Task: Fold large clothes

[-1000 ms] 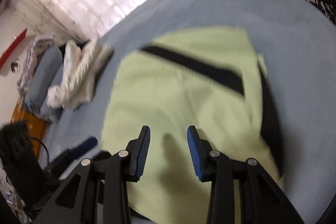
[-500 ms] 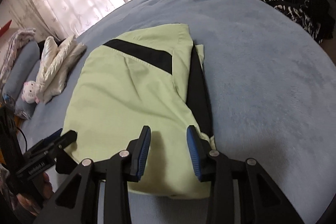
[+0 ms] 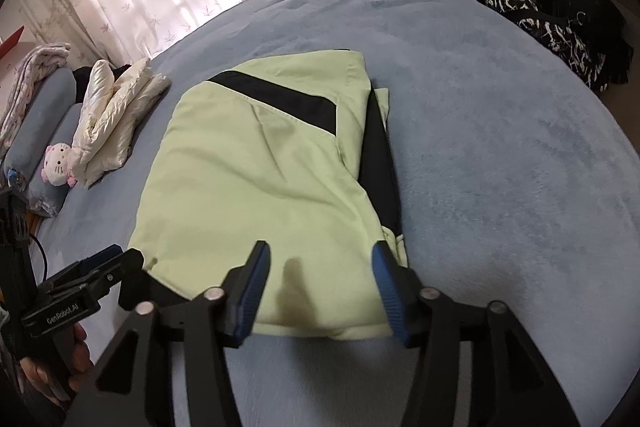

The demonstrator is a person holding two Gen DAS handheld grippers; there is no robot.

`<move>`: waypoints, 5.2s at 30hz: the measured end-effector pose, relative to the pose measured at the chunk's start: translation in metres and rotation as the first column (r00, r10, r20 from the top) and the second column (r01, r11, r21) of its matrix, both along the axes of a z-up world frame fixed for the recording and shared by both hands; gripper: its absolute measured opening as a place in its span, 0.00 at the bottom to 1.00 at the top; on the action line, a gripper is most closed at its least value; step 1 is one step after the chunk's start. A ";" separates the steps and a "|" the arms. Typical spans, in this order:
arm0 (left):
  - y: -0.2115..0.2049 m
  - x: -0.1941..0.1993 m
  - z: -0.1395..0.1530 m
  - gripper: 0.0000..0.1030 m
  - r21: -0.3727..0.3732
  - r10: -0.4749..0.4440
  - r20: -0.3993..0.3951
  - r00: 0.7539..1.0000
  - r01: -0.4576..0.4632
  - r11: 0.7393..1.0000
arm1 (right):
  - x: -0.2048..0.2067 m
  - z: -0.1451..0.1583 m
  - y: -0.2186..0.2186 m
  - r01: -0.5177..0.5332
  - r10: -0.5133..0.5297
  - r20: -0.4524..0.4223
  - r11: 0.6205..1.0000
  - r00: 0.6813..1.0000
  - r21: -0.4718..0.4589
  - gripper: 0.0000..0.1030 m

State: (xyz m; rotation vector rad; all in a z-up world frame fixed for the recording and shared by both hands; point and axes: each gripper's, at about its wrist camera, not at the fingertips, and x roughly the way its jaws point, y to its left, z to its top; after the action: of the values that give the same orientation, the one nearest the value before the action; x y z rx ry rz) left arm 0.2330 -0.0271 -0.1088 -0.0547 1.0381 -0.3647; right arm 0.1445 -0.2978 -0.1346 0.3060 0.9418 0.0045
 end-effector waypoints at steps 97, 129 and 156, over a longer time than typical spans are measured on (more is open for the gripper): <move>0.419 0.465 0.123 0.53 0.195 0.149 0.137 0.979 -0.174 0.965 | 0.470 0.069 0.395 -0.379 0.310 0.235 0.854 0.921 0.356 0.16; 0.404 0.247 0.218 0.92 0.087 0.285 0.273 0.919 -0.319 0.944 | 0.271 0.149 0.351 -0.364 0.348 0.143 0.925 0.927 0.110 0.67; 0.250 -0.097 0.373 0.92 -0.085 0.256 0.357 0.898 -0.242 0.967 | -0.074 0.319 0.261 -0.401 0.377 0.322 0.916 0.868 0.007 0.73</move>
State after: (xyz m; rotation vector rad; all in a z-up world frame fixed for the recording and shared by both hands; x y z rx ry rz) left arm 0.1358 0.2225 0.2646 -0.1480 0.6435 -0.1513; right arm 0.0703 -0.0372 0.1842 0.1705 0.6705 0.4515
